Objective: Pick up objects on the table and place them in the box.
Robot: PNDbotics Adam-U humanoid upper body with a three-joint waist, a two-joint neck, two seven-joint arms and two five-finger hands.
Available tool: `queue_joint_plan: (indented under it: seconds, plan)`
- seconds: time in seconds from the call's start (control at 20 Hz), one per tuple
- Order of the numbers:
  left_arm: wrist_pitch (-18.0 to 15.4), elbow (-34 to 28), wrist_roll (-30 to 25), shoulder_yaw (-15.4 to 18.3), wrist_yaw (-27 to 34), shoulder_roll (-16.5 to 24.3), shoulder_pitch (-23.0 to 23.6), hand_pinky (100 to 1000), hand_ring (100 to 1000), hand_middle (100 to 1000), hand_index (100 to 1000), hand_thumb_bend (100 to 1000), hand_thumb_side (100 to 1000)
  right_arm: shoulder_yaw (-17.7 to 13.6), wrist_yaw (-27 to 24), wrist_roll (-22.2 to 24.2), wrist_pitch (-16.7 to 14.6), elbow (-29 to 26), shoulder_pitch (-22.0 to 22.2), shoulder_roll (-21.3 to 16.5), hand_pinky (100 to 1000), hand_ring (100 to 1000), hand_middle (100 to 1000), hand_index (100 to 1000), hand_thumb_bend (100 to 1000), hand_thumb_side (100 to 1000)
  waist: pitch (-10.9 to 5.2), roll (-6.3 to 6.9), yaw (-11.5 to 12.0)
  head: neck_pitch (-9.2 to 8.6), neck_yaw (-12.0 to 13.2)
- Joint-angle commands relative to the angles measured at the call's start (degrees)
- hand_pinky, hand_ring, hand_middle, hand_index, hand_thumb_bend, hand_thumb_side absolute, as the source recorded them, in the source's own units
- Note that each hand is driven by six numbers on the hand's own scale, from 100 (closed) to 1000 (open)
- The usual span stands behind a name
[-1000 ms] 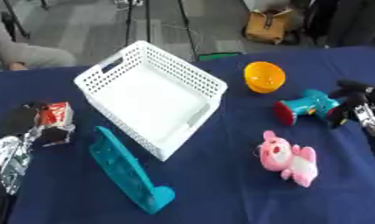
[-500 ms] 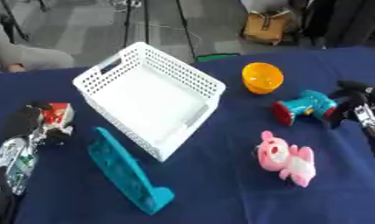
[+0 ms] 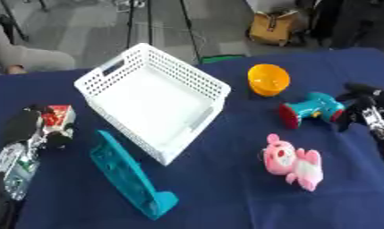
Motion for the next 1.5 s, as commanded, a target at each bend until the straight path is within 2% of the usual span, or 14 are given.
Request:
queue_joint_plan:
  seconds: [0.05, 0.45, 0.55, 0.65, 0.7, 0.75, 0.85, 1.1, 1.15, 1.2, 1.25, 1.5]
  plan:
    - [-0.4, -6.0, 0.4, 1.0, 2.7, 3.1, -1.3, 302, 402, 785, 785, 100, 164, -0.2, -0.3, 0.0, -0.2, -0.5, -0.2, -0.7, 374, 470, 650, 829, 100, 660, -0.92, -0.11, 0.2, -0.49, -0.3]
    - [1.4, -20.0, -1.7, 3.6, 9.6, 7.5, -2.9, 293, 394, 794, 786, 100, 211, -0.3, -0.2, 0.0, -0.2, -0.4, -0.1, -0.8, 374, 470, 650, 829, 100, 659, -1.14, 0.00, 0.4, -0.49, -0.6]
    - [1.4, -22.1, -1.9, 3.2, 11.1, 7.7, -3.9, 296, 397, 791, 785, 100, 194, -0.2, -0.2, 0.0, -0.2, -0.4, -0.1, -0.9, 374, 470, 650, 830, 100, 660, -1.23, -0.01, 0.3, -0.55, -0.6]
    - [0.0, -23.1, -3.2, 1.0, 12.3, 7.5, -5.6, 298, 398, 791, 788, 100, 172, 0.0, -0.2, 0.2, -0.2, -0.3, -0.1, -0.8, 374, 470, 650, 829, 100, 659, -1.40, -0.06, 0.1, -0.54, -0.5]
    - [-0.9, -23.1, -4.1, -0.4, 12.6, 7.2, -6.5, 298, 398, 791, 788, 100, 172, 0.1, -0.3, 0.3, -0.2, -0.3, -0.1, -0.8, 374, 470, 650, 829, 100, 659, -1.46, -0.10, 0.0, -0.52, -0.4]
    - [-1.9, -23.1, -4.9, -1.6, 12.6, 6.9, -7.3, 309, 406, 788, 791, 100, 128, 0.1, -0.3, 0.4, -0.3, -0.2, -0.1, -0.8, 373, 469, 650, 829, 100, 659, -1.51, -0.12, -0.2, -0.50, -0.3]
    - [-4.7, -22.6, -7.3, -5.2, 11.5, 6.1, -9.4, 333, 421, 783, 798, 100, 100, 0.3, -0.4, 0.5, -0.4, -0.1, -0.1, -0.8, 373, 469, 650, 830, 100, 658, -1.60, -0.16, -0.8, -0.44, 0.0]
    - [-12.4, -20.4, -12.5, -12.9, 5.5, 3.6, -13.4, 371, 446, 769, 807, 105, 100, 0.7, -0.5, 1.0, -0.6, 0.1, -0.3, -0.9, 373, 469, 650, 830, 100, 658, -1.63, -0.25, -2.0, -0.43, 0.1]
    - [-13.7, -19.9, -12.9, -13.9, 4.2, 3.2, -13.8, 389, 457, 764, 812, 166, 100, 0.8, -0.6, 1.0, -0.6, 0.1, -0.3, -0.9, 373, 469, 651, 830, 100, 657, -1.63, -0.28, -2.2, -0.43, 0.0]
    - [-15.1, -19.2, -13.2, -15.2, 2.7, 2.6, -14.0, 389, 457, 764, 812, 166, 100, 0.8, -0.6, 1.1, -0.6, 0.1, -0.3, -0.9, 373, 469, 651, 830, 100, 657, -1.63, -0.30, -2.3, -0.41, -0.1]
    - [-16.2, -18.6, -13.3, -15.9, 1.5, 2.2, -14.2, 407, 467, 761, 815, 208, 100, 0.8, -0.6, 1.1, -0.7, 0.2, -0.3, -0.9, 373, 469, 651, 830, 100, 657, -1.64, -0.32, -2.4, -0.42, -0.1]
    - [-21.6, -13.5, -13.1, -18.9, -4.4, 0.1, -12.6, 449, 496, 765, 823, 249, 100, 0.9, -0.7, 1.2, -0.7, 0.2, -0.4, -0.8, 373, 469, 651, 829, 100, 656, -1.70, -0.42, -2.6, -0.77, -0.5]
